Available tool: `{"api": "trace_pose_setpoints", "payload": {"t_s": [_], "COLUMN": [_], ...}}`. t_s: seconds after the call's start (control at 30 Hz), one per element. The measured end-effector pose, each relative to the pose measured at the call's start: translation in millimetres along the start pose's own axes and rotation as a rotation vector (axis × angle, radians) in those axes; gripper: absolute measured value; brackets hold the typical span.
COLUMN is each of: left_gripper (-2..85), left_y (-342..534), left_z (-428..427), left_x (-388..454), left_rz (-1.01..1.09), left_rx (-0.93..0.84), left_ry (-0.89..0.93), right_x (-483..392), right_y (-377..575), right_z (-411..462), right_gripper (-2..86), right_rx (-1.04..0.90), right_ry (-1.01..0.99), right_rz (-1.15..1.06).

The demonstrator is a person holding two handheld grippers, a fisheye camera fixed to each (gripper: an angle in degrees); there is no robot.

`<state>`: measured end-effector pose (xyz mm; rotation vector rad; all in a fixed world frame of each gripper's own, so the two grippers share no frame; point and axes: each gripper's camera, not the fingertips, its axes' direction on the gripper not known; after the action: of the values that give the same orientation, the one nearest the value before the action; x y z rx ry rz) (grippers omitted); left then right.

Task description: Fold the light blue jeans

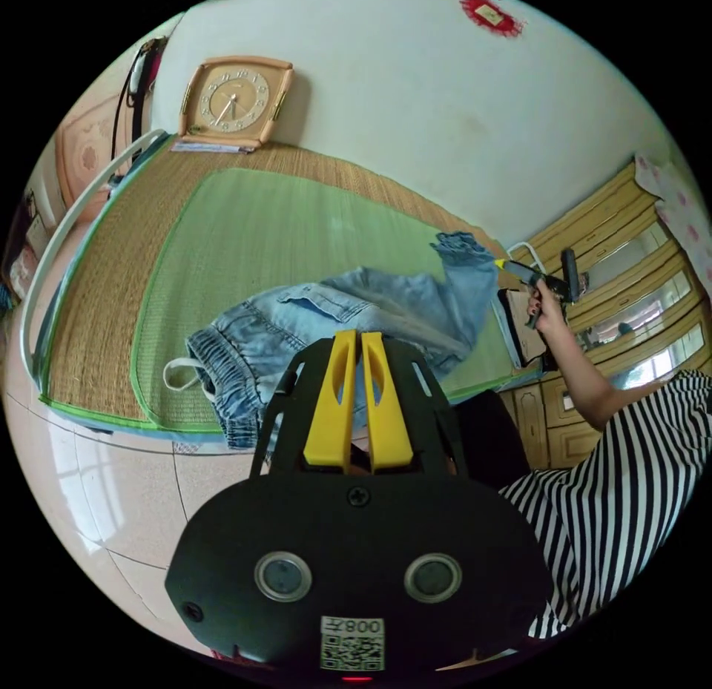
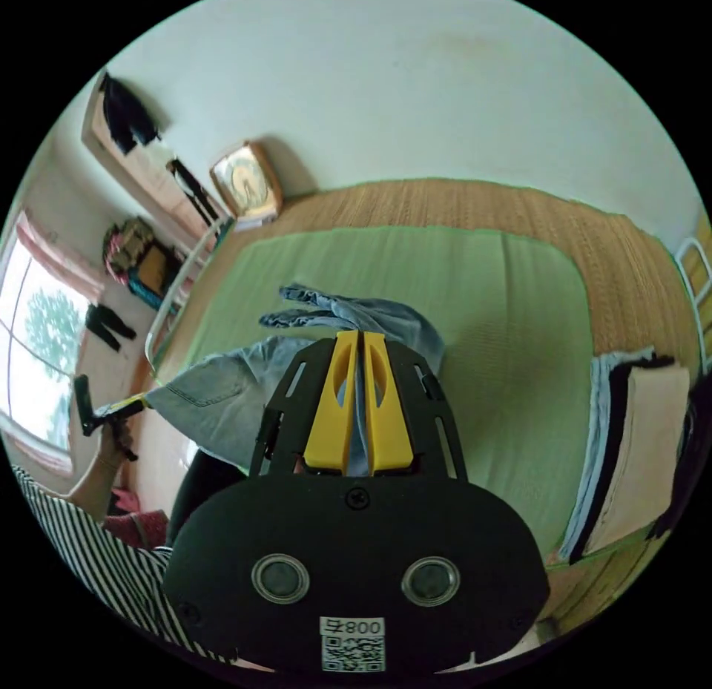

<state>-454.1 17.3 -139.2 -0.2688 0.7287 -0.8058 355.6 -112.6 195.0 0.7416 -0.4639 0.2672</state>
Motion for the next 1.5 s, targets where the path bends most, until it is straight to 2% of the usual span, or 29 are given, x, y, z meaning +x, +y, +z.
{"api": "trace_pose_setpoints", "payload": {"t_s": [0.13, 0.3, 0.4, 0.53, 0.6, 0.7, 0.8, 0.9, 1.07, 1.27, 1.37, 1.5], "left_gripper": [1.0, 1.0, 0.9, 0.9, 0.8, 0.8, 0.9, 0.9, 0.8, 0.9, 0.9, 0.9], "left_y": [-14, -39, -56, -62, -62, -65, -74, -86, -103, -123, -134, -151], "left_z": [-40, -77, -74, -38, -30, -27, -32, -38, -47, -53, -58, -70], "left_x": [9, 18, 19, 19, 22, 29, 35, 41, 48, 51, 51, 50], "left_rz": [0.018, 0.051, 0.057, 0.001, -0.019, -0.035, -0.036, -0.028, -0.026, -0.03, -0.036, -0.033], "left_rx": [0.1, 0.197, 0.163, 0.015, -0.012, -0.026, -0.032, -0.039, -0.05, -0.055, -0.051, -0.019], "left_ry": [0.004, -0.036, -0.055, -0.07, -0.068, -0.042, -0.054, -0.068, -0.083, -0.075, -0.073, -0.089], "right_x": [90, 173, 248, 353, 369, 375, 372, 375, 404, 424, 429, 412], "right_y": [72, 156, 205, 286, 313, 335, 339, 337, 361, 377, 377, 364], "right_z": [-134, -237, -242, -206, -209, -218, -215, -208, -218, -229, -229, -243], "right_gripper": [0.8, 0.8, 1.0, 2.1, 3.3, 7.8, 9.2, 9.8, 10.6, 8.2, 4.1, 1.4], "right_rx": [0.185, 0.298, 0.229, 0.001, -0.018, -0.025, -0.037, -0.071, 0.024, 0.032, 0.032, 0.059], "right_ry": [-0.103, -0.114, -0.086, -0.052, -0.035, -0.117, -0.231, -0.237, -0.323, -0.289, -0.297, -0.311], "right_rz": [0.182, 0.311, 0.447, 0.687, 0.728, 0.73, 0.683, 0.664, 0.767, 0.82, 0.833, 0.759]}}
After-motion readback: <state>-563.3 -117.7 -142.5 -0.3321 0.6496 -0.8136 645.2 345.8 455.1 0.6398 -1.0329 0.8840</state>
